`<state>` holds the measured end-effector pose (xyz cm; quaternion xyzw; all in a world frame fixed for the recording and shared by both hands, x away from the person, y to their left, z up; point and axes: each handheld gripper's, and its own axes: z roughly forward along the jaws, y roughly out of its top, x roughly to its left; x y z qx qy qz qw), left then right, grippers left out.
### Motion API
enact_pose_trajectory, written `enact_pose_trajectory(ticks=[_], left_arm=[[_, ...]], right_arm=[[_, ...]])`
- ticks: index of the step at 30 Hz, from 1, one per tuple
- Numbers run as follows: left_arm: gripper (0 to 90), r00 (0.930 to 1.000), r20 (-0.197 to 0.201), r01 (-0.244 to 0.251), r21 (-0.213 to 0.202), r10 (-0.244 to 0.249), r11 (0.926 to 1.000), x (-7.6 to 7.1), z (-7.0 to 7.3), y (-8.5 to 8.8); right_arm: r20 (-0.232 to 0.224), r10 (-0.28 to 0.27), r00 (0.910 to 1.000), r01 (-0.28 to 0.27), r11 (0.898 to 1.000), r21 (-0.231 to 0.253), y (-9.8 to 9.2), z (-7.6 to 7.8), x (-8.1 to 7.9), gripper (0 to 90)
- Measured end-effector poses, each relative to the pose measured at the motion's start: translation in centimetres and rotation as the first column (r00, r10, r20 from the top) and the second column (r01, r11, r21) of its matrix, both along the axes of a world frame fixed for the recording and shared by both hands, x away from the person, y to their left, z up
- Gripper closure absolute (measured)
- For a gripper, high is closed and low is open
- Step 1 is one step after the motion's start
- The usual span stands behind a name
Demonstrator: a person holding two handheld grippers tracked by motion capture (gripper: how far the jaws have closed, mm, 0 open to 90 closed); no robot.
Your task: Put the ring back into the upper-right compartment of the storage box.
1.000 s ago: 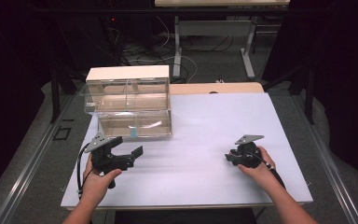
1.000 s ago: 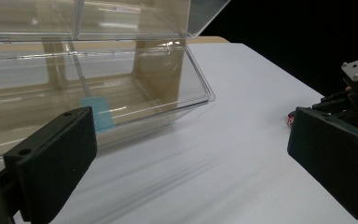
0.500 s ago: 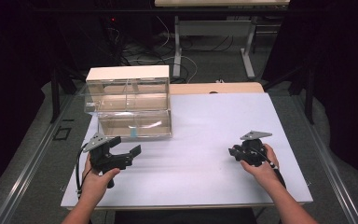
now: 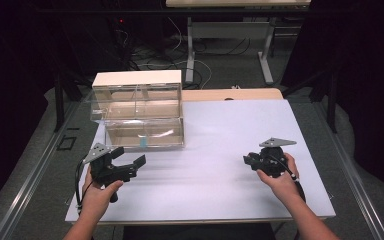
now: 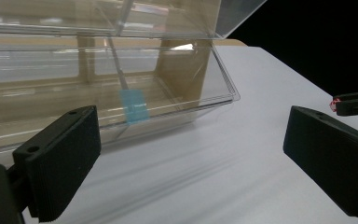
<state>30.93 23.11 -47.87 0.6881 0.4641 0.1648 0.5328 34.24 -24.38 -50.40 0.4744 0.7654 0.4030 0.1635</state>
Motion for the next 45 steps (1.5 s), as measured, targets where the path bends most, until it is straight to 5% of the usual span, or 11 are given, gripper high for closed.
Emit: enact_pose_trajectory(ticks=[10, 25, 36, 45], left_arm=[[4.2, 0.999, 0.007, -0.043, -0.026, 0.043, 0.9987, -0.7, 0.1, 1.4], [4.3, 0.9989, -0.007, -0.047, 0.004, 0.047, 0.9989, -1.8, -0.3, 2.7], [5.0, 0.9991, -0.018, -0.038, 0.005, 0.038, 0.9992, -1.7, -0.8, 2.4], [5.0, 0.9994, -0.02, -0.029, 0.021, 0.029, 0.9994, -1.8, -0.9, 2.2]], right_arm=[[-0.011, 0.025, 0.9996, -0.025, 0.998, 0.06, 1.4, 2.3, 0.2, 69.2], [0.029, 0.106, 0.9939, -0.109, 0.985, 0.132, 5.0, 7.0, 1.8, 69.3], [0.113, 0.177, 0.9778, -0.193, 0.969, 0.156, 8.1, 10.7, 2.8, 69.4], [0.122, 0.229, 0.9657, -0.247, 0.956, 0.161, 10.4, 12.7, 3.5, 69.4]])
